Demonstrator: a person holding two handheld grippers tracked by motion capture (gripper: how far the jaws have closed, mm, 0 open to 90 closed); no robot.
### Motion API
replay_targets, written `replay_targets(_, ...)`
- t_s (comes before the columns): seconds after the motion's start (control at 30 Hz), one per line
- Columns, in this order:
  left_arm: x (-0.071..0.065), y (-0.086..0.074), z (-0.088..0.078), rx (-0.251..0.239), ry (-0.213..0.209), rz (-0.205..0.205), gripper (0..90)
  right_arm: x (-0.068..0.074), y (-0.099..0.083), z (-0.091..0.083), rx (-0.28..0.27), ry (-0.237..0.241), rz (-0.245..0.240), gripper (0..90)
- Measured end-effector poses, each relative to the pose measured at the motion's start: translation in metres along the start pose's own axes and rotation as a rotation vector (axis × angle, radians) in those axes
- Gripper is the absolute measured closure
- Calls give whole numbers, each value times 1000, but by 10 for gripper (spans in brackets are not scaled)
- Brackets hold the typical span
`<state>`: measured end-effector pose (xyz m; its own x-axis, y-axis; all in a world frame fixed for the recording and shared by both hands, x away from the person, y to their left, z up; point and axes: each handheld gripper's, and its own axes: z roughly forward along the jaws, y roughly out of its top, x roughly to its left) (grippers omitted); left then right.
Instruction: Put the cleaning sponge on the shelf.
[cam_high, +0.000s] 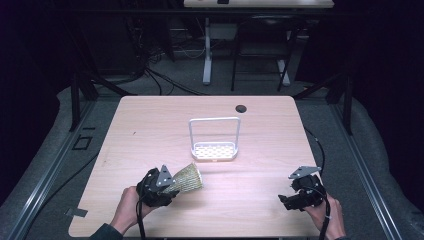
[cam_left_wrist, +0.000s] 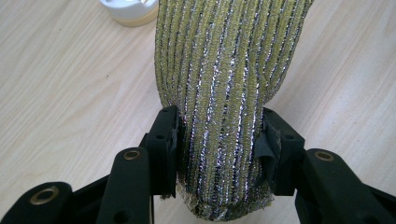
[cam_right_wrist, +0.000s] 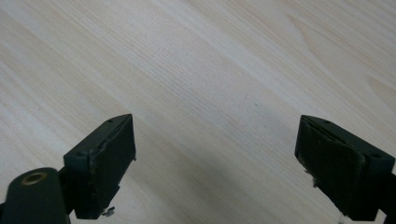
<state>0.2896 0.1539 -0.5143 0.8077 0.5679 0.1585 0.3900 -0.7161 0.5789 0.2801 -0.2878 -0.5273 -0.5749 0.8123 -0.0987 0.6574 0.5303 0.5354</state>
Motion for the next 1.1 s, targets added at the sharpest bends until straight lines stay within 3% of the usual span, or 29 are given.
replay_targets(1.1,1,42,19,-39,23,15,536,1,1,0,2,3,-7,110)
